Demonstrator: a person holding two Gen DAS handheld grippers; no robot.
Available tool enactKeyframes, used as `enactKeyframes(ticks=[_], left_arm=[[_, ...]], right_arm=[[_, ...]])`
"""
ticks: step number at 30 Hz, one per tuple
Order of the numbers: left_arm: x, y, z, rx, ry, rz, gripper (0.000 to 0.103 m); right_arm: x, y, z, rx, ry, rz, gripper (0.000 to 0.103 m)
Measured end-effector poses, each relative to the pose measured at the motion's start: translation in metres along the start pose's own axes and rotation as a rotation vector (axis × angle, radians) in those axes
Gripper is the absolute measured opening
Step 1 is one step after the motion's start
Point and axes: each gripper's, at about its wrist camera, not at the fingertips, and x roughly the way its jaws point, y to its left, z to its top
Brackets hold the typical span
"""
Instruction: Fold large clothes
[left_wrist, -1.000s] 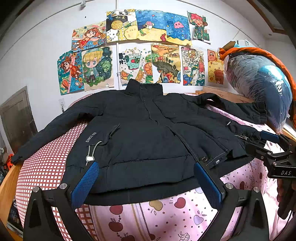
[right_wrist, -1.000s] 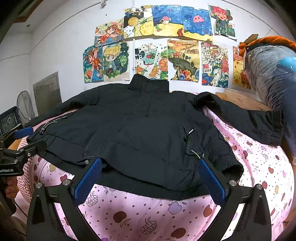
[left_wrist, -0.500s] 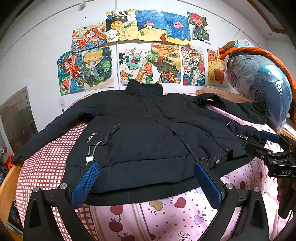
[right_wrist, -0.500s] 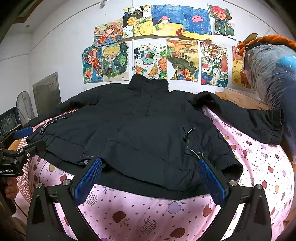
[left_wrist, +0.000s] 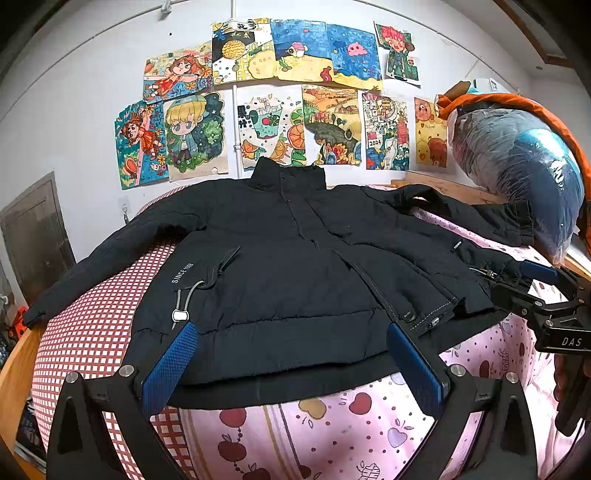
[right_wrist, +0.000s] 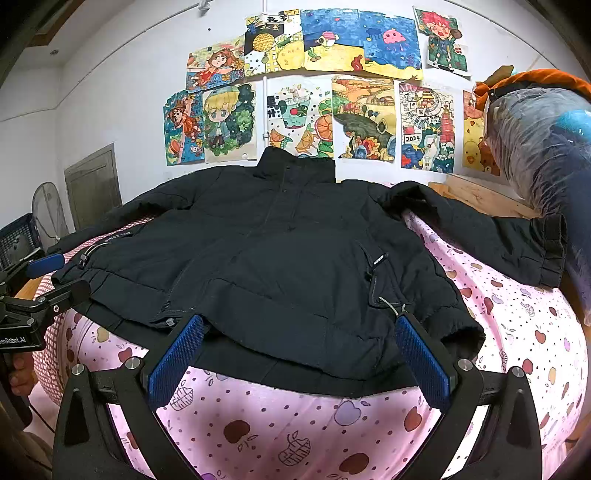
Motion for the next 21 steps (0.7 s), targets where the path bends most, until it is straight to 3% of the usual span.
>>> enactKeyframes(ticks=[12, 19, 21], left_arm=[[0.000, 0.002, 0.000, -0.001, 0.002, -0.001, 0.103], [-0.002, 0.027, 0.014, 0.012, -0.006, 0.015, 0.103], [0.001, 0.031, 0.025, 0.071, 0.005, 0.026, 0.103]], right_arm=[[0.000, -0.003, -0.001, 0.003, -0.002, -0.010, 0.102], [-0.012, -0.035, 0.009, 0.033, -0.063, -0.149, 0.102], [-0.019, -0.051, 0.013, 0.061, -0.092, -0.186, 0.102]])
